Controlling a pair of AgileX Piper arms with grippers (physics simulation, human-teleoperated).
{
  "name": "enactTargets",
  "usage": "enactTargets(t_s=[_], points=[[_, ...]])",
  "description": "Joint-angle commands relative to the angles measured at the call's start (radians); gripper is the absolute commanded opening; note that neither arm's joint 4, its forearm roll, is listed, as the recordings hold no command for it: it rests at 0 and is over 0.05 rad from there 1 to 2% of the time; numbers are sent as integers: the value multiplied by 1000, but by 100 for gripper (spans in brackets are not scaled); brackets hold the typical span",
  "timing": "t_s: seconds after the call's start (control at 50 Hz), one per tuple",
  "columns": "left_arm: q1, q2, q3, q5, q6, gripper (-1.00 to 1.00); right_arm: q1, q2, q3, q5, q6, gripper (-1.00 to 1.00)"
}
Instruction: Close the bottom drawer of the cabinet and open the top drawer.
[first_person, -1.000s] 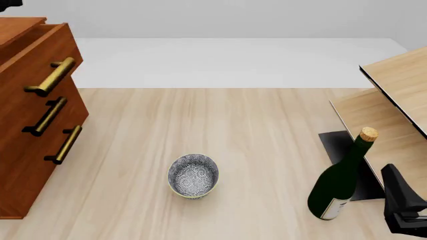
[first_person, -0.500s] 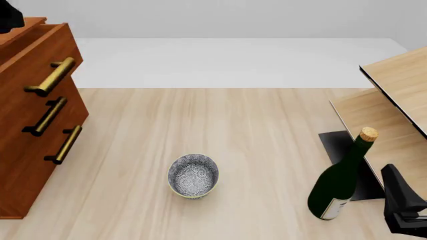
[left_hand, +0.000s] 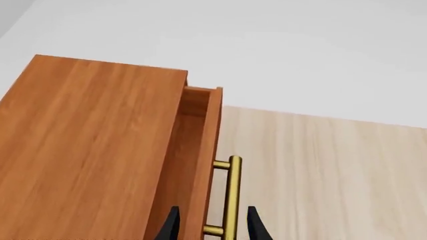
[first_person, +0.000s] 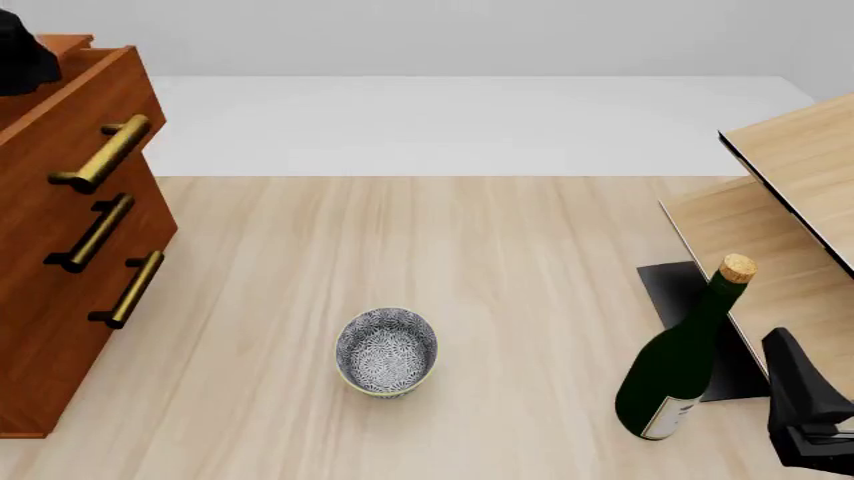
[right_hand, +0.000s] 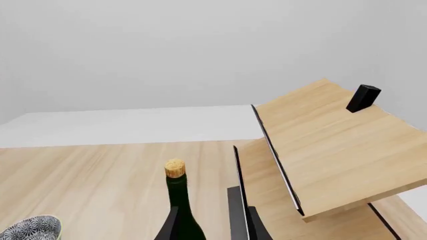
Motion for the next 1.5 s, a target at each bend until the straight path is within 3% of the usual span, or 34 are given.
enactTargets(t_s=[0.02,1.5], points=[[8,-1,29,-16,-14,100,0,0,0,0,-1,100],[40,-30,189,-89,-83,100,0,0,0,-1,-2,100]])
